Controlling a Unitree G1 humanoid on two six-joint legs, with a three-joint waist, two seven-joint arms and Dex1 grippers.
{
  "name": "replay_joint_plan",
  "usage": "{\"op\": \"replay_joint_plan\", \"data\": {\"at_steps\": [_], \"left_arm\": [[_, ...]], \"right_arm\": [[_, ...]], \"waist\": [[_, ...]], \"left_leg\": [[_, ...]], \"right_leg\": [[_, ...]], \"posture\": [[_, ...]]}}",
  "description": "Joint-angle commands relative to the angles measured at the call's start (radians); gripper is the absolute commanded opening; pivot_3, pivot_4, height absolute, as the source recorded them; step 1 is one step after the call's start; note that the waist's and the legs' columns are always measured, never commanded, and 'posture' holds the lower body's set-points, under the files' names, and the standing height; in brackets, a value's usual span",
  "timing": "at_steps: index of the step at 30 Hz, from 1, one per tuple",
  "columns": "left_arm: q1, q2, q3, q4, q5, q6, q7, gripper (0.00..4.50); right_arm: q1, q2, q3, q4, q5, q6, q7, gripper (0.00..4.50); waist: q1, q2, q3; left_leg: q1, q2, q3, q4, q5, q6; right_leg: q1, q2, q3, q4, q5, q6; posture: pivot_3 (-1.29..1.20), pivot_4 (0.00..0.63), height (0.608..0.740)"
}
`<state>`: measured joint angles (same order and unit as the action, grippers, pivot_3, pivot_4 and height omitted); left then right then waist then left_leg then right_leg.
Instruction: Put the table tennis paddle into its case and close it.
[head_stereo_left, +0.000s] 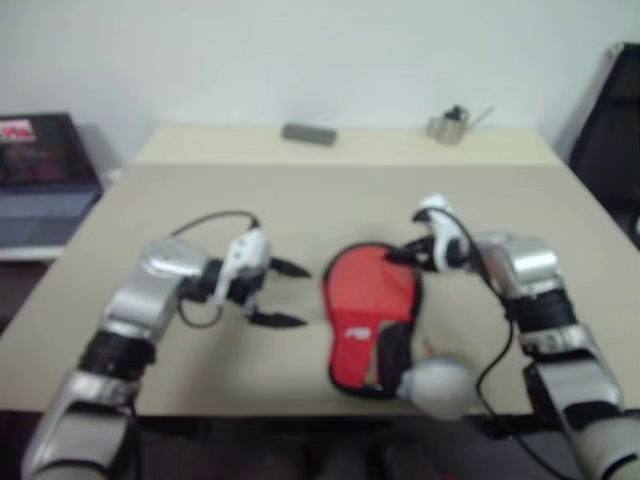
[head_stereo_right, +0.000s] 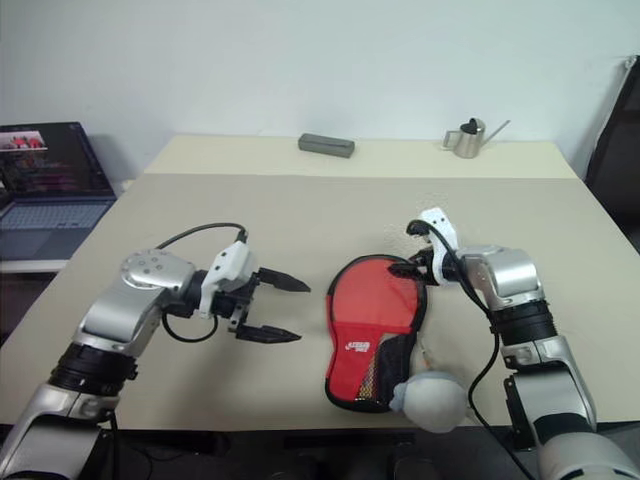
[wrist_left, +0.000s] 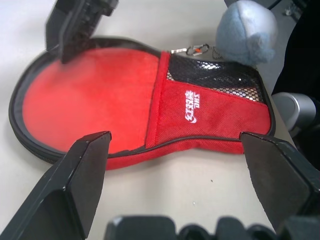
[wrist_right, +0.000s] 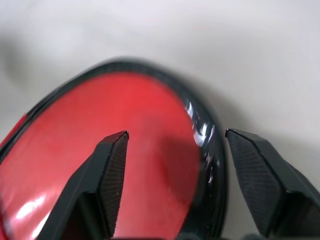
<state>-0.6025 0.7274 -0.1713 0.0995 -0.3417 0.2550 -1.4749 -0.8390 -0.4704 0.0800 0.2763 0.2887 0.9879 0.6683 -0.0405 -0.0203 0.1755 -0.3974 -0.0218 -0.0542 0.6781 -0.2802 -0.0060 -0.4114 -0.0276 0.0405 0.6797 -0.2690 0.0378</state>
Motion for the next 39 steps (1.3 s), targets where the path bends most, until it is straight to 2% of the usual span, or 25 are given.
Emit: {"op": "replay_joint_plan", "data": {"at_steps": [1,4,11,17,24,33,36,37,39], "left_arm": [[-0.063,-0.032,-0.007,0.040,0.015,-0.017,0.007,4.50],[-0.109,-0.076,-0.021,0.093,0.035,-0.045,0.007,4.50],[-0.267,-0.234,-0.096,0.303,0.101,-0.179,-0.046,4.50],[-0.399,-0.340,-0.142,0.575,0.181,-0.340,-0.090,4.50],[-0.495,-0.428,-0.160,0.838,0.274,-0.516,-0.080,4.50],[-0.504,-0.505,-0.151,0.943,0.320,-0.606,-0.089,4.50],[-0.499,-0.511,-0.147,0.944,0.324,-0.613,-0.093,4.50],[-0.497,-0.512,-0.147,0.943,0.325,-0.615,-0.094,4.50],[-0.489,-0.511,-0.146,0.940,0.325,-0.614,-0.093,4.50]], "right_arm": [[-0.019,-0.104,-0.091,-0.127,0.025,-0.024,0.033,3.38],[0.041,-0.191,-0.113,-0.268,0.078,0.014,0.101,3.38],[0.239,-0.404,-0.239,-0.626,0.314,0.168,0.275,3.38],[0.425,-0.538,-0.350,-0.794,0.416,0.204,0.313,3.38],[0.587,-0.573,-0.517,-0.923,0.516,0.260,0.277,3.38],[0.765,-0.588,-0.691,-1.070,0.644,0.270,0.277,3.38],[0.811,-0.616,-0.724,-1.122,0.686,0.248,0.315,3.97],[0.829,-0.630,-0.741,-1.138,0.708,0.245,0.337,4.31],[0.889,-0.669,-0.767,-1.173,0.693,0.212,0.396,4.48]], "waist": [[0.009,0.001,0.001],[0.016,0.001,0.001],[0.013,0.000,0.002],[0.009,-0.001,0.002],[0.015,-0.003,0.003],[0.018,-0.004,0.004],[0.018,-0.004,0.004],[0.018,-0.004,0.004],[0.020,-0.005,0.005]], "left_leg": [[0.000,0.000,0.000,0.000,0.000,0.000],[-0.002,-0.001,0.000,0.000,0.000,0.000],[-0.003,-0.001,0.000,0.000,0.000,0.000],[-0.001,0.000,0.000,0.000,0.000,0.000],[-0.002,0.000,0.000,0.001,0.000,0.001],[-0.001,0.000,0.000,0.001,0.000,0.001],[-0.001,0.000,0.000,0.001,0.000,0.001],[-0.001,0.000,0.000,0.001,0.000,0.001],[-0.001,0.000,0.000,0.001,0.000,0.001]], "right_leg": [[0.000,0.000,0.000,0.000,0.000,0.000],[-0.001,0.000,-0.001,0.000,0.000,0.000],[-0.001,0.000,-0.001,-0.002,-0.001,0.001],[0.001,0.004,0.000,-0.002,-0.001,0.002],[0.001,0.005,0.000,-0.002,-0.001,0.002],[0.001,0.005,0.000,-0.002,-0.001,0.002],[0.002,0.005,0.000,-0.001,-0.001,0.002],[0.002,0.005,0.000,-0.001,-0.001,0.002],[0.002,0.005,0.000,-0.001,-0.001,0.002]], "posture": [[0.00,0.150,0.740],[0.00,0.150,0.740],[0.00,0.150,0.740],[0.00,0.150,0.740],[0.00,0.150,0.740],[0.00,0.150,0.740],[0.00,0.150,0.740],[0.00,0.150,0.740],[0.00,0.150,0.740]]}}
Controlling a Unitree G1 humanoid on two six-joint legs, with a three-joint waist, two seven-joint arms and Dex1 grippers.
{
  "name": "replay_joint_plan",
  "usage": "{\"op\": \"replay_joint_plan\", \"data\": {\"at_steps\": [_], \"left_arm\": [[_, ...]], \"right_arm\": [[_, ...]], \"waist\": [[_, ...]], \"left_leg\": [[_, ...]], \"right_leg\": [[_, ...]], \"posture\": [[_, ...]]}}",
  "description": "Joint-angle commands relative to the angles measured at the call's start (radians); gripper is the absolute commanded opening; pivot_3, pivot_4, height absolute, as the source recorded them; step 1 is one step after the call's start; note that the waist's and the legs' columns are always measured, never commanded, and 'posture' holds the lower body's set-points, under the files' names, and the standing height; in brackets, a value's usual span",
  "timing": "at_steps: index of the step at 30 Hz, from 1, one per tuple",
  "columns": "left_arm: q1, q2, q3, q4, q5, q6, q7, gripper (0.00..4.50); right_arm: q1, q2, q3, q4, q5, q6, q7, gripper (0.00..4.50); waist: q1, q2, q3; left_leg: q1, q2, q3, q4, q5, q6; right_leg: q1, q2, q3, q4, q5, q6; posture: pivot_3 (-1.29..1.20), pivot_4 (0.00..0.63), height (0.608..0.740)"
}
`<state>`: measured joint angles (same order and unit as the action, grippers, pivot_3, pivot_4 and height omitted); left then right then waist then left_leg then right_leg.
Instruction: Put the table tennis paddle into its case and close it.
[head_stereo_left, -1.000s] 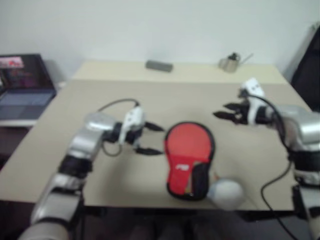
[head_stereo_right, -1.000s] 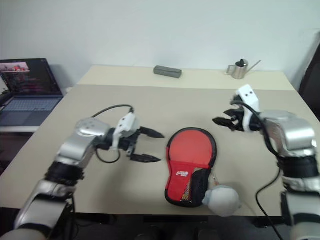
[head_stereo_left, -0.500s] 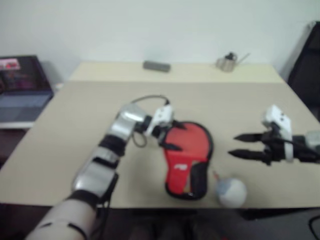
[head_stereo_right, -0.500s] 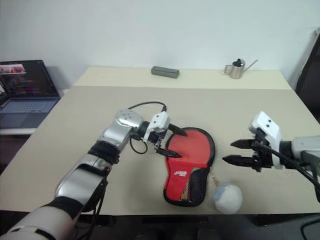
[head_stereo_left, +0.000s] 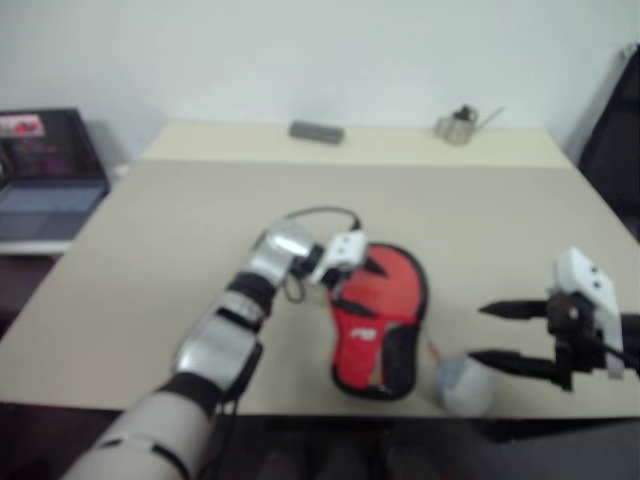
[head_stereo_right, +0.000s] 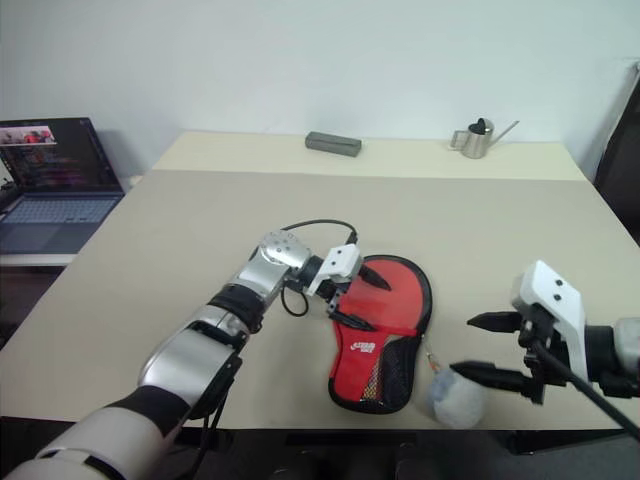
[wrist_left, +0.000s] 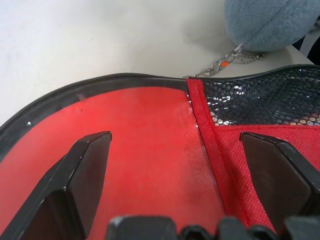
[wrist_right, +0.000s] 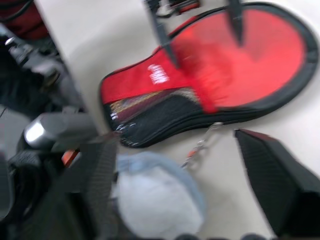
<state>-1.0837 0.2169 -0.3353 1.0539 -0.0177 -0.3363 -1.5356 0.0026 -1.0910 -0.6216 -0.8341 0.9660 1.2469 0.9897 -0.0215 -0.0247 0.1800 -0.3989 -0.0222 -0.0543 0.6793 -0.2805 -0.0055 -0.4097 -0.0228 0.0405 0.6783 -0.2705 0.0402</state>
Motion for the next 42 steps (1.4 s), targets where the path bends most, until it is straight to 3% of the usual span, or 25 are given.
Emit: {"op": "replay_joint_plan", "data": {"at_steps": [1,6,12,18,27,35,42], "left_arm": [[-0.003,0.000,0.019,-0.015,0.001,-0.021,-0.031,4.50],[0.020,0.006,0.026,-0.034,-0.003,-0.010,-0.031,4.50],[0.062,0.037,0.007,-0.083,-0.032,-0.016,-0.075,4.50],[0.071,0.060,0.007,-0.075,-0.012,-0.013,-0.070,4.50],[0.073,0.057,0.008,-0.077,-0.010,-0.007,-0.066,4.50],[0.076,0.059,0.009,-0.085,-0.011,0.000,-0.067,4.50],[0.085,0.062,0.007,-0.097,-0.012,0.004,-0.072,4.50]], "right_arm": [[0.096,-0.072,-0.066,-0.080,-0.034,-0.087,0.110,4.48],[0.246,-0.102,-0.008,-0.112,-0.209,-0.285,0.176,4.48],[0.193,-0.090,0.207,-0.016,-0.349,-0.443,0.096,4.48],[0.134,-0.093,0.328,0.084,-0.434,-0.533,0.082,4.48],[0.201,-0.115,0.307,0.060,-0.404,-0.571,0.202,4.48],[0.154,-0.086,0.482,0.105,-0.576,-0.683,0.111,4.48],[0.163,-0.094,0.543,0.127,-0.665,-0.756,0.116,4.48]], "waist": [[0.002,0.000,0.000],[0.002,-0.001,0.001],[-0.003,-0.002,0.001],[-0.001,-0.002,0.001],[0.001,-0.002,0.001],[0.000,-0.002,0.001],[-0.001,-0.002,0.001]], "left_leg": [[0.000,0.000,0.000,0.000,0.000,0.000],[0.002,0.000,0.000,0.000,0.000,0.000],[0.003,0.000,0.000,0.001,0.000,0.000],[0.003,0.000,0.000,0.001,0.000,0.000],[0.003,0.000,0.000,0.001,0.000,0.000],[0.003,0.000,0.000,0.001,0.000,0.000],[0.004,0.000,0.000,0.001,0.000,0.000]], "right_leg": [[0.000,0.000,0.000,0.000,0.000,0.000],[0.002,0.000,0.000,0.000,0.000,0.001],[0.003,0.000,0.000,0.000,0.000,0.000],[0.003,0.000,0.000,0.000,0.000,0.000],[0.003,0.000,0.000,0.000,0.000,0.000],[0.003,0.000,0.000,0.001,0.000,0.000],[0.003,0.000,0.000,0.001,0.000,0.000]], "posture": [[0.00,0.150,0.740],[0.00,0.150,0.740],[0.00,0.150,0.740],[0.00,0.150,0.740],[0.00,0.150,0.740],[0.00,0.150,0.740],[0.00,0.150,0.740]]}}
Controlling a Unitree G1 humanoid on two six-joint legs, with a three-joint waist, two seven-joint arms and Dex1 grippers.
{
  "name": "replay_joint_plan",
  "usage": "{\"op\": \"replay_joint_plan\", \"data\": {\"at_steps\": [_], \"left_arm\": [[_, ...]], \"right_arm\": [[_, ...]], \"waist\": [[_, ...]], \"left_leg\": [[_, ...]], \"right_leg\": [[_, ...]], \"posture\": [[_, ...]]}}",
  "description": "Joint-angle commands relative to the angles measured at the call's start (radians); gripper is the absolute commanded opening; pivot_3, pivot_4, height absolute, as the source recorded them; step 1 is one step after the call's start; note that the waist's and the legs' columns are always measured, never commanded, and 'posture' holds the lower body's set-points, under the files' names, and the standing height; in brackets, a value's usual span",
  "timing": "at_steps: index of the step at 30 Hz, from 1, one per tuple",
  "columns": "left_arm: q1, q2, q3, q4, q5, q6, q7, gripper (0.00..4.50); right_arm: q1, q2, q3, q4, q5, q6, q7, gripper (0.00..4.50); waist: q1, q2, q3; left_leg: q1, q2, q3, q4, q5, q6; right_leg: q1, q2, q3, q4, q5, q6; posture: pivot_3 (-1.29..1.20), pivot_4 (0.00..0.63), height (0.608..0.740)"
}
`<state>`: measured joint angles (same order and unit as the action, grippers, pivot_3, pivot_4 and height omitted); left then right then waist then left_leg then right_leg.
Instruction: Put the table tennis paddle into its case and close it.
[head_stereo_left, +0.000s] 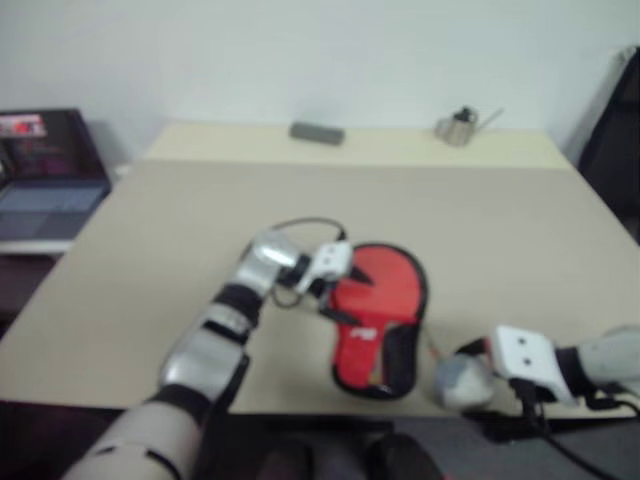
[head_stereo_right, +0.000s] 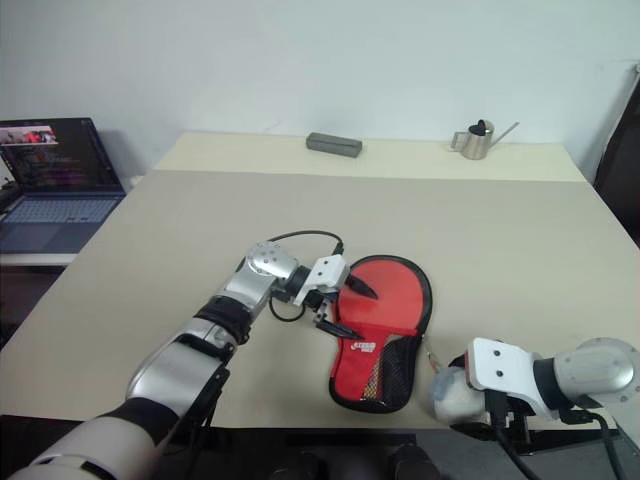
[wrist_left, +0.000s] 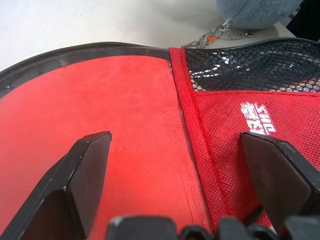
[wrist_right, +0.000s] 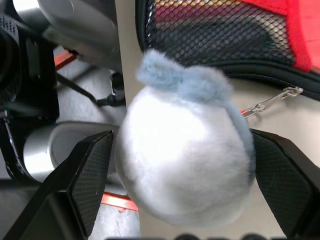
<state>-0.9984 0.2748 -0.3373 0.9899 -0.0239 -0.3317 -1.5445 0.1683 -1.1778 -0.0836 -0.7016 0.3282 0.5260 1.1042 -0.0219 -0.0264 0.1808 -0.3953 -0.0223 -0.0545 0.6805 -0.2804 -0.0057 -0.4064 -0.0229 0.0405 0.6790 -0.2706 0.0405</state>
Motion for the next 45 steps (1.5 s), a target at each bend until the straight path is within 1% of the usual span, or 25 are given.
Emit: {"op": "replay_joint_plan", "data": {"at_steps": [1,3,8,11,12,14,16,18,22,27,29,32,37,43,45], "left_arm": [[0.001,0.004,0.009,-0.036,-0.007,0.001,-0.064,4.50],[0.006,0.006,0.008,-0.041,-0.007,0.002,-0.066,4.50],[0.017,0.011,0.003,-0.054,-0.010,0.008,-0.070,4.50],[0.021,0.013,0.000,-0.062,-0.012,0.011,-0.070,4.50],[0.023,0.013,0.000,-0.063,-0.012,0.012,-0.070,4.50],[0.032,0.013,-0.005,-0.075,-0.013,0.018,-0.070,4.50],[0.040,0.013,-0.010,-0.088,-0.016,0.024,-0.070,4.50],[0.043,0.010,-0.010,-0.094,-0.016,0.029,-0.070,4.50],[0.049,0.004,-0.013,-0.103,-0.017,0.034,-0.070,4.50],[0.053,0.001,-0.017,-0.112,-0.016,0.043,-0.070,4.50],[0.054,0.000,-0.019,-0.114,-0.017,0.046,-0.070,4.50],[0.057,-0.001,-0.023,-0.119,-0.019,0.050,-0.070,4.50],[0.062,0.000,-0.028,-0.124,-0.021,0.055,-0.070,4.50],[0.063,0.008,-0.038,-0.129,-0.028,0.054,-0.070,4.50],[0.040,0.010,-0.036,-0.107,-0.005,0.061,-0.057,4.50]], "right_arm": [[-0.004,-0.004,0.004,-0.007,-0.029,-0.036,0.000,4.31],[0.001,-0.010,-0.004,-0.016,-0.021,-0.035,0.017,3.95],[-0.022,-0.002,-0.040,-0.036,0.036,0.011,0.029,2.21],[-0.032,-0.004,-0.053,-0.038,0.057,0.032,0.029,1.28],[-0.038,-0.002,-0.060,-0.039,0.069,0.042,0.030,1.03],[-0.066,0.010,-0.094,-0.049,0.139,0.105,0.021,0.63],[-0.075,0.012,-0.113,-0.055,0.176,0.142,0.018,0.39],[-0.077,0.024,-0.131,-0.067,0.224,0.183,0.008,0.29],[-0.116,0.059,-0.161,-0.092,0.373,0.303,-0.040,0.28],[-0.135,0.097,-0.220,-0.129,0.622,0.453,-0.128,0.28],[-0.121,0.091,-0.228,-0.139,0.665,0.478,-0.147,0.28],[-0.047,0.066,-0.231,-0.162,0.639,0.469,-0.130,0.28],[0.056,0.042,-0.195,-0.181,0.530,0.388,-0.106,0.28],[0.037,0.043,-0.159,-0.161,0.503,0.348,-0.108,0.27],[0.013,0.048,-0.149,-0.150,0.513,0.349,-0.116,0.26]], "waist": [[0.000,0.000,0.000],[0.000,0.000,0.000],[0.000,0.000,0.000],[0.000,0.000,0.000],[0.000,0.000,0.000],[0.000,0.000,0.000],[-0.001,0.000,0.000],[0.001,0.000,0.000],[0.002,0.000,0.000],[0.005,0.000,0.000],[0.007,0.000,0.000],[0.014,0.000,0.000],[0.020,0.000,0.000],[0.020,0.000,0.000],[0.019,0.000,0.000]], "left_leg": [[0.000,0.000,0.000,0.000,0.000,0.000],[0.000,0.000,0.000,0.000,0.000,0.000],[0.000,0.000,0.000,0.000,0.000,0.000],[0.000,0.000,0.000,0.000,0.000,0.000],[0.000,0.000,0.000,0.000,0.000,0.000],[0.000,0.000,0.000,0.000,0.000,0.000],[0.000,0.000,0.000,0.000,0.000,0.000],[0.000,0.000,-0.001,0.000,0.000,0.000],[0.000,0.000,-0.001,0.000,0.000,0.000],[-0.001,0.000,-0.001,0.000,0.000,0.000],[0.000,0.000,-0.001,0.000,0.000,0.000],[-0.001,0.000,-0.001,0.000,0.000,0.000],[0.000,0.000,-0.001,0.001,0.000,0.000],[0.000,0.000,-0.001,0.001,0.000,0.000],[0.000,0.000,0.000,0.001,0.000,0.000]], "right_leg": [[0.000,0.000,0.000,0.000,0.000,0.000],[0.000,0.000,0.000,0.000,0.000,0.000],[0.000,0.000,0.000,0.000,0.000,0.000],[0.000,0.000,0.000,0.000,0.000,0.000],[0.000,0.000,0.000,0.000,0.000,0.000],[0.000,0.000,0.000,0.000,0.000,0.000],[0.000,0.000,0.000,0.000,0.000,0.000],[0.000,0.000,0.000,0.000,0.000,0.000],[0.000,0.000,0.000,0.000,0.000,0.000],[0.000,0.000,0.000,0.000,0.000,0.000],[0.000,-0.001,0.000,0.000,0.000,0.000],[0.000,0.000,0.000,0.000,0.000,0.000],[0.000,0.000,0.000,0.000,0.000,0.000],[0.000,0.000,0.000,0.001,0.000,0.000],[0.000,0.000,0.000,0.001,0.000,0.000]], "posture": [[0.00,0.150,0.740],[0.00,0.150,0.740],[0.00,0.150,0.740],[0.00,0.150,0.740],[0.00,0.150,0.740],[0.00,0.150,0.740],[0.00,0.150,0.740],[0.00,0.150,0.740],[0.00,0.150,0.740],[0.00,0.150,0.740],[0.00,0.150,0.740],[0.00,0.150,0.740],[0.00,0.150,0.740],[0.00,0.150,0.740],[0.00,0.150,0.740]]}}
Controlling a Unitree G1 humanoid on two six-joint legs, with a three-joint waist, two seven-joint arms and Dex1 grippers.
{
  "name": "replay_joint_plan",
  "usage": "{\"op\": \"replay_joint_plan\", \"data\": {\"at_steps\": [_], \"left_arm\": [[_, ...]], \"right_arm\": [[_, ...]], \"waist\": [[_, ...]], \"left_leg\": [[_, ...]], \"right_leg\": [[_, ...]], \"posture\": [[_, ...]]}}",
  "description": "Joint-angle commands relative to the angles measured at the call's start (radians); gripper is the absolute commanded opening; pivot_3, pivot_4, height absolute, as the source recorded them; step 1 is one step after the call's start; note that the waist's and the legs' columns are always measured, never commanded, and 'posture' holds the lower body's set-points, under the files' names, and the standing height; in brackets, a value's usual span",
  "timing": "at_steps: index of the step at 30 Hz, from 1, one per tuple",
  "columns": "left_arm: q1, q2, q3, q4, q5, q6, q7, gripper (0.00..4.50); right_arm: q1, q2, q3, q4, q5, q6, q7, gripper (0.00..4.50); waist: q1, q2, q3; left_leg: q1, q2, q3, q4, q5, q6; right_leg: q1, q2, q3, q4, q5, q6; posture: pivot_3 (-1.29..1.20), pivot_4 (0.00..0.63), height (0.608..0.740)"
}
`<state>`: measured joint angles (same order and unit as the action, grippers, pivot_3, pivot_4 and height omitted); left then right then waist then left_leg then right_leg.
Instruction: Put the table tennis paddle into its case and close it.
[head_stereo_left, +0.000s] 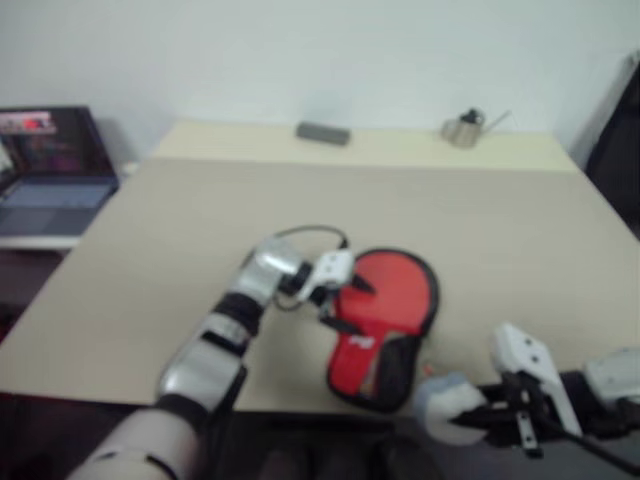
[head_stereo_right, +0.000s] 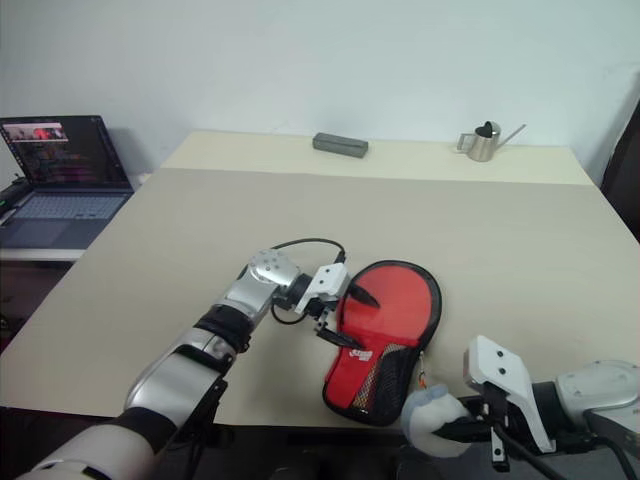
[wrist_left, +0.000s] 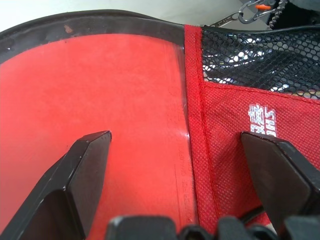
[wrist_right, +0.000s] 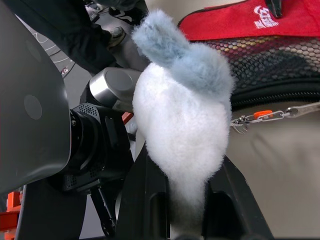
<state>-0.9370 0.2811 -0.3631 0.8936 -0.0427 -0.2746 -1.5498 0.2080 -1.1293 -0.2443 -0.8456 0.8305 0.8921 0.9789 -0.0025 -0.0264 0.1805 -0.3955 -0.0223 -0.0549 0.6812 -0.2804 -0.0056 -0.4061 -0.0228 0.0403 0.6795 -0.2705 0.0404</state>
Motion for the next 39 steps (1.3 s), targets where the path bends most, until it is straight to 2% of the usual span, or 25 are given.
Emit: {"op": "replay_joint_plan", "data": {"at_steps": [1,5,13,19,26,29,39], "left_arm": [[-0.035,0.003,-0.014,0.003,0.032,0.013,-0.033,4.50],[-0.082,-0.036,0.001,0.046,0.062,0.017,0.061,4.50],[-0.102,-0.096,-0.009,0.046,0.094,0.000,0.089,4.50],[-0.095,-0.093,-0.065,0.086,0.196,-0.033,0.137,4.50],[-0.079,-0.105,-0.102,0.092,0.237,-0.046,0.170,4.50],[-0.070,-0.110,-0.106,0.086,0.240,-0.049,0.170,4.50],[-0.063,-0.122,-0.119,0.096,0.245,-0.055,0.180,4.50]], "right_arm": [[-0.037,0.001,0.017,-0.002,0.012,-0.017,0.007,0.26],[-0.068,0.007,0.040,0.011,0.009,-0.018,-0.002,0.26],[-0.084,0.003,0.053,0.017,0.002,-0.020,-0.007,0.26],[-0.088,0.004,0.057,0.013,0.007,-0.015,-0.017,0.26],[-0.084,0.002,0.067,0.010,-0.002,-0.016,-0.021,0.25],[-0.068,-0.005,0.057,0.001,0.000,-0.014,-0.012,0.25],[0.042,-0.038,0.004,-0.076,0.011,-0.019,0.026,0.25]], "waist": [[0.000,0.000,0.000],[0.001,0.000,0.000],[0.000,0.000,0.000],[0.001,-0.001,-0.001],[0.001,-0.001,-0.003],[0.001,-0.002,-0.004],[0.003,-0.003,-0.007]], "left_leg": [[0.000,0.000,0.000,0.000,0.000,0.000],[0.000,0.000,0.000,0.000,0.000,0.000],[0.000,0.000,0.000,0.000,0.000,0.000],[0.000,0.000,0.000,0.000,0.000,0.000],[0.007,0.000,0.000,0.000,0.000,0.000],[0.017,0.000,-0.001,-0.001,0.000,0.000],[0.017,0.000,-0.002,-0.001,0.000,0.000]], "right_leg": [[0.000,0.000,0.000,0.000,0.000,0.000],[0.000,0.000,0.000,0.000,0.000,0.000],[0.000,0.000,0.000,0.000,0.000,0.000],[0.001,0.000,0.000,0.000,0.000,0.000],[0.007,0.000,0.000,0.000,0.000,0.000],[0.019,0.000,-0.001,-0.004,-0.003,0.005],[0.019,0.000,-0.001,-0.005,-0.003,0.005]], "posture": [[0.00,0.150,0.740],[0.00,0.150,0.740],[0.00,0.150,0.740],[0.00,0.150,0.740],[0.00,0.150,0.740],[0.00,0.150,0.740],[0.00,0.150,0.740]]}}
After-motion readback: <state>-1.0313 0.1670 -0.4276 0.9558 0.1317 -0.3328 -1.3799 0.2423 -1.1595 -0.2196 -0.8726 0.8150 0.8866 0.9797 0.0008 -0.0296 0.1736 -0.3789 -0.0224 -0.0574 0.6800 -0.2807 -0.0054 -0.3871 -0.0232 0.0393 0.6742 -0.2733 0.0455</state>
